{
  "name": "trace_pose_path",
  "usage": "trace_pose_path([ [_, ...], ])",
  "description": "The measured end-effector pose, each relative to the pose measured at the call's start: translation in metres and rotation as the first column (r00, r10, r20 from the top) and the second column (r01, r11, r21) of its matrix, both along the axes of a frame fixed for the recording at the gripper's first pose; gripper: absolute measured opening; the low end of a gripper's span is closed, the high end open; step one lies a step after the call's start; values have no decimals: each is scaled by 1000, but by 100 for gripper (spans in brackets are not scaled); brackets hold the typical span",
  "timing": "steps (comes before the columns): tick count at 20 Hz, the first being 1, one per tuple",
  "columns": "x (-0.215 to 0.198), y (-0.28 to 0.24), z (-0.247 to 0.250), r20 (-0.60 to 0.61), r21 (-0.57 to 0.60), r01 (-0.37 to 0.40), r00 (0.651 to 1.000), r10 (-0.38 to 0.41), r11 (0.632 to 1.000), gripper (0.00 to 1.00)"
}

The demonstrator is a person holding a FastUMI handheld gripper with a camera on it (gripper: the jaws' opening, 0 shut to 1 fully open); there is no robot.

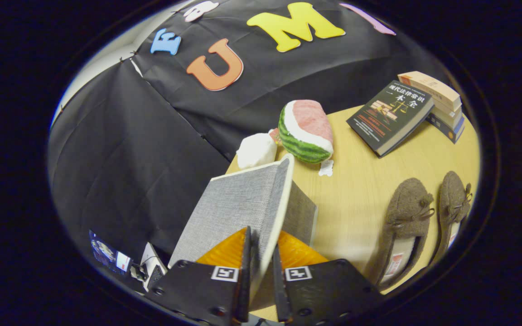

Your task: Open the storage box then place both shoes into the box .Put the left shoe in first, then the right shoe, with the right side of both shoes facing outward in a uniform manner.

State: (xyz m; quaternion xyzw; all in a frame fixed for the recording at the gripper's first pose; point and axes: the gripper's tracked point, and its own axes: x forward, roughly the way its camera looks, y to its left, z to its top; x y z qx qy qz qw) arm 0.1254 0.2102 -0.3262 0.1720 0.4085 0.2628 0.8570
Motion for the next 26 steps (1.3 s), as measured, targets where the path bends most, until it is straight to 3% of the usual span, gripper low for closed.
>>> trace_pose_path([
  [1,-1,1,1,8,-26,-1,1000,1,1000,19],
  [3,-2,1,2,10,-67,8,1000,-8,998,19],
  [5,-3,3,9,-9,-62,31,999,-32,998,9],
  [11,-6,7,54,60,-93,69,996,-63,993,8],
  [12,-7,13,60,38,-86,77,997,-74,993,0],
  [19,-11,55,119,68,-74,116,991,-111,990,0],
  [22,-21,95,147,58,2,83,995,-83,997,0],
  [26,-30,145,163,67,-2,46,997,-46,999,0],
])
